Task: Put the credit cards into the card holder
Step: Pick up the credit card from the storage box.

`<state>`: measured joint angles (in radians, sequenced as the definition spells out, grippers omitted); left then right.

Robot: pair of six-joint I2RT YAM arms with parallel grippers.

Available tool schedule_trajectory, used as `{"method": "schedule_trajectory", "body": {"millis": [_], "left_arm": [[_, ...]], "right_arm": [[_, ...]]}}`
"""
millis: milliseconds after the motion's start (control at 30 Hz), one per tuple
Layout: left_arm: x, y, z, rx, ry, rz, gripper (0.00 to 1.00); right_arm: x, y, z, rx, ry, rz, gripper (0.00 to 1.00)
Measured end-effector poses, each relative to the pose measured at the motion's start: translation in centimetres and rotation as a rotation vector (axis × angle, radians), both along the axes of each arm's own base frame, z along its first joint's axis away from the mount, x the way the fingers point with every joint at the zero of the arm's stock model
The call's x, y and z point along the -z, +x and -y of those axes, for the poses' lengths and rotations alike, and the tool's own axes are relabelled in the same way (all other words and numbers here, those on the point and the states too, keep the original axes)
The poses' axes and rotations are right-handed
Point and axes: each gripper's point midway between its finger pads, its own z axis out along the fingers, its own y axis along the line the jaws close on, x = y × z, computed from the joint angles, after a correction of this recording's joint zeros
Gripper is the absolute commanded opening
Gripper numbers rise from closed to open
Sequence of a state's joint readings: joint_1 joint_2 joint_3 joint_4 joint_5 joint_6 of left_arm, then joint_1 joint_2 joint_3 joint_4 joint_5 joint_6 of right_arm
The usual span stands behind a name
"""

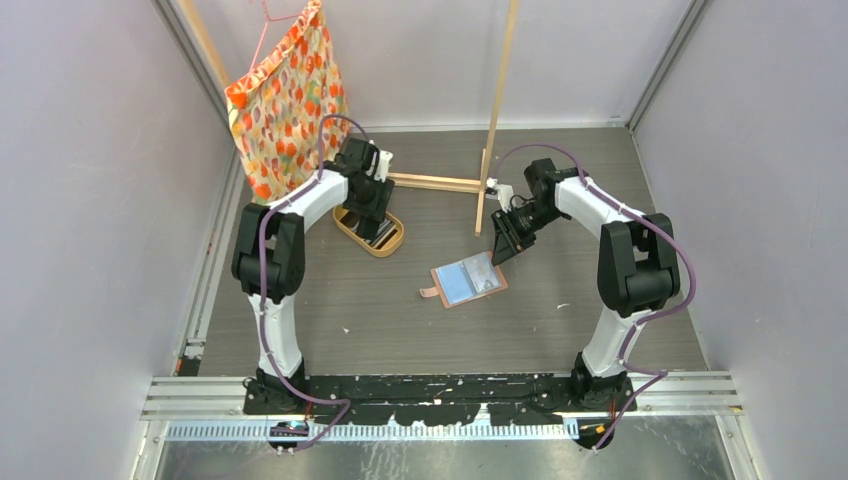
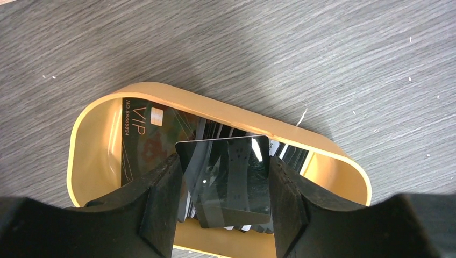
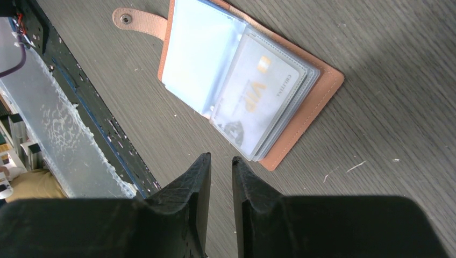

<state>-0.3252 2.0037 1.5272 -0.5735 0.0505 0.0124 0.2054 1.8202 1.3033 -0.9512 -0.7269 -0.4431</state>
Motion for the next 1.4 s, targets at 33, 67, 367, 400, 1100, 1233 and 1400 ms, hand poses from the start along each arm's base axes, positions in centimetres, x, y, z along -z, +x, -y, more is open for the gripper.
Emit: {"method": "schedule_trajectory", "body": {"millis": [33, 67, 367, 400, 1100, 1233, 1400], "left_arm": [[0.0, 0.0, 0.0, 0.001, -0.001, 0.0, 0.46], [-0.1, -0.1, 0.0, 0.002, -0.004, 0.003, 0.45], [-1.3, -0.6, -0.1, 0.0, -0.017, 0.027, 0.37], [-1.8, -0.7, -0.1, 0.0, -0.021, 0.036, 0.36], [-15.3, -8.6, 8.3, -0.081, -0.874, 0.18, 0.24], [-12.5, -10.8, 10.6, -0.196, -0.975, 0.097, 0.22], [-13.5, -12.7, 15.0, -0.228, -1.022, 0.123, 0.18]], "right_arm": [[0.0, 0.0, 0.0, 0.0, 0.0, 0.0, 0.26], [0.0, 0.0, 0.0, 0.0, 0.0, 0.0, 0.26], [0.0, 0.0, 0.0, 0.0, 0.002, 0.0, 0.27], [-0.1, 0.0, -0.1, 0.0, 0.004, 0.0, 0.27], [-9.8, -1.2, -3.3, 0.131, 0.319, 0.216, 0.58], [-12.1, -1.8, -4.0, 0.193, 0.428, 0.24, 0.65], [-13.1, -1.1, -4.7, 0.249, 0.501, 0.217, 0.66]]}}
